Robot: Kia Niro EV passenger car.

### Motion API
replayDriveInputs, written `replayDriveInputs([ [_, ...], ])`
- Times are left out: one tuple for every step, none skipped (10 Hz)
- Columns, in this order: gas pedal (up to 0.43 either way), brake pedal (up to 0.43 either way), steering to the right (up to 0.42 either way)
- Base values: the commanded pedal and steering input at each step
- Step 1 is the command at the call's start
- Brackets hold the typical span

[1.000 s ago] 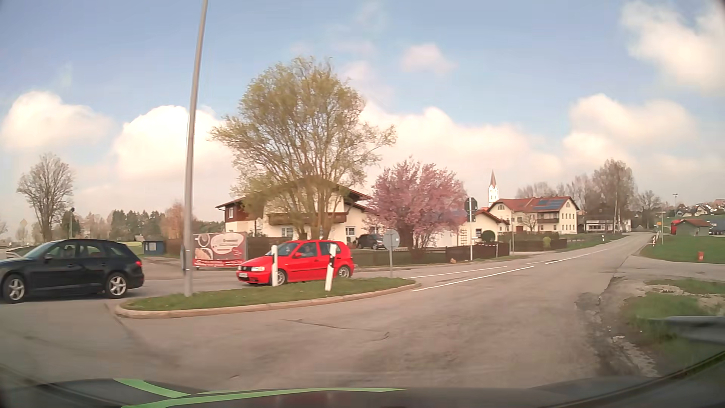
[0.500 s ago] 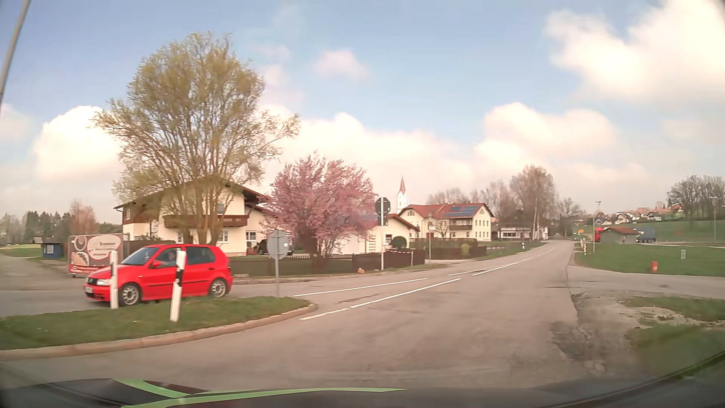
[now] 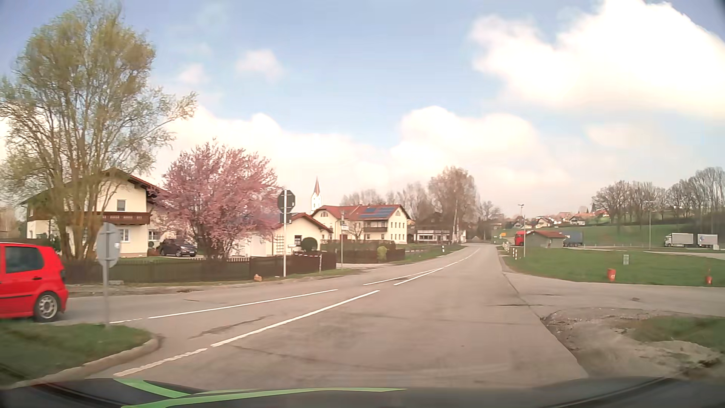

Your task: Follow the waypoints while adhering to traffic rules and regulations

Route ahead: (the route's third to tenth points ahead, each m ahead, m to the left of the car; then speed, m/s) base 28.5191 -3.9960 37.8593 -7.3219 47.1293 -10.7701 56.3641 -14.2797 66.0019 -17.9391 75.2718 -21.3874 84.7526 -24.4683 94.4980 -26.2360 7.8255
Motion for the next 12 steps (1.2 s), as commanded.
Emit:
replayDriveInputs([
  [0.299, 0.000, 0.165],
  [0.299, 0.000, 0.146],
  [0.311, 0.000, 0.123],
  [0.319, 0.000, 0.105],
  [0.331, 0.000, 0.090],
  [0.350, 0.000, 0.079],
  [0.350, 0.000, 0.070],
  [0.350, 0.000, 0.063],
  [0.358, 0.000, 0.056],
  [0.378, 0.000, 0.051],
  [0.378, 0.000, 0.048],
  [0.378, 0.000, 0.046],
])
